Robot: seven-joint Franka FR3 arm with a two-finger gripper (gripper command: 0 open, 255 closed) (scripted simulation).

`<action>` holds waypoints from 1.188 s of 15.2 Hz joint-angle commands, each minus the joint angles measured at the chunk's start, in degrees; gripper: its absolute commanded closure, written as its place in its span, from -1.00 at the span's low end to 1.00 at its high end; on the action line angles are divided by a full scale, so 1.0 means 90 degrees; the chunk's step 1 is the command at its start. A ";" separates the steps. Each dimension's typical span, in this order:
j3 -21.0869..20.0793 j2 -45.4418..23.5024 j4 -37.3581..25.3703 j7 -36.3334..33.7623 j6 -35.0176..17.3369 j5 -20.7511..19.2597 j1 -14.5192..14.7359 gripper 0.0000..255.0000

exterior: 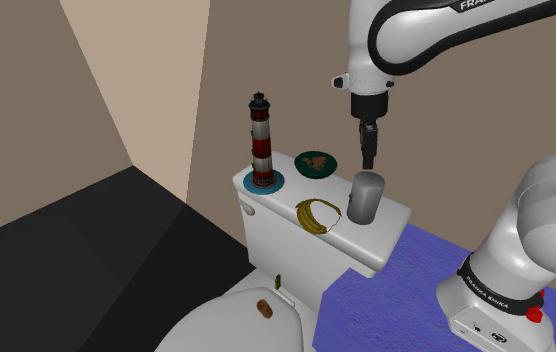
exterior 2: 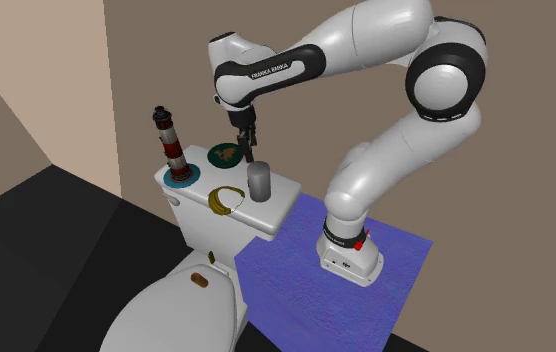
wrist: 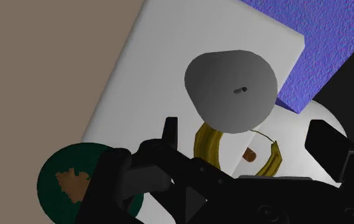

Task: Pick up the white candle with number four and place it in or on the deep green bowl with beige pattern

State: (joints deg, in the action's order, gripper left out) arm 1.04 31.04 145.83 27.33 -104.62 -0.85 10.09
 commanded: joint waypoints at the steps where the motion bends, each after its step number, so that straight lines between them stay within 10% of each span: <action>1: 0.0010 -0.0382 0.0100 0.0404 -0.0353 0.0044 0.0185 -1.00; 17: 0.0011 -0.0632 0.0682 0.0509 -0.1148 0.0056 0.0231 -1.00; 18: 0.0011 -0.0632 0.0682 0.0509 -0.1148 0.0056 0.0231 1.00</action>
State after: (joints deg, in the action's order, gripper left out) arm 1.14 25.38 151.92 31.91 -114.97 -0.35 12.17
